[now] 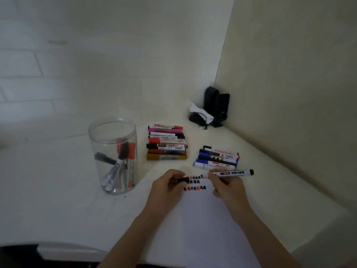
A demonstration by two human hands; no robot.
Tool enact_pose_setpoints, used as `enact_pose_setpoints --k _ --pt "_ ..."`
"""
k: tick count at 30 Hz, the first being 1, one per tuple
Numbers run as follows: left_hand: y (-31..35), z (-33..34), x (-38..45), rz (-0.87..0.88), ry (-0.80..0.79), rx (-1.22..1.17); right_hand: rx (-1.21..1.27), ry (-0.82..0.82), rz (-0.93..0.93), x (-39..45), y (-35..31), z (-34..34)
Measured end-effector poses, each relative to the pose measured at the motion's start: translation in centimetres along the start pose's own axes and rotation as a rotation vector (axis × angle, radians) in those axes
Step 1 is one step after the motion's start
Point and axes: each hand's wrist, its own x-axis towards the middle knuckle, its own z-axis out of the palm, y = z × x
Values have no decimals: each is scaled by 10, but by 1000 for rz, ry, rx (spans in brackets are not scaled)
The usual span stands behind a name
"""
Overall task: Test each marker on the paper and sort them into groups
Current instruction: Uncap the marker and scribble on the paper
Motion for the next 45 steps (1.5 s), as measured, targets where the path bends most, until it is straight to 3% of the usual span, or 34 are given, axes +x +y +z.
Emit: enact_pose_setpoints --k 4,16,31,35,41,45 --pt "0 -3 2 -13 12 -30 153 -89 9 -11 -8 3" --pt "-2 -6 4 68 -48 -90 96 -167 8 -17 -12 24" --pt "-8 -9 9 86 -28 -137 75 -46 8 -19 -1 47" --pt "6 -15 3 58 -49 -236 203 -133 84 -26 -17 43" --pt "24 -38 -14 5 -65 -351 259 -27 94 -37 -38 -4" --pt "55 -48 -18 59 83 -536 241 -162 82 -52 -38 -6"
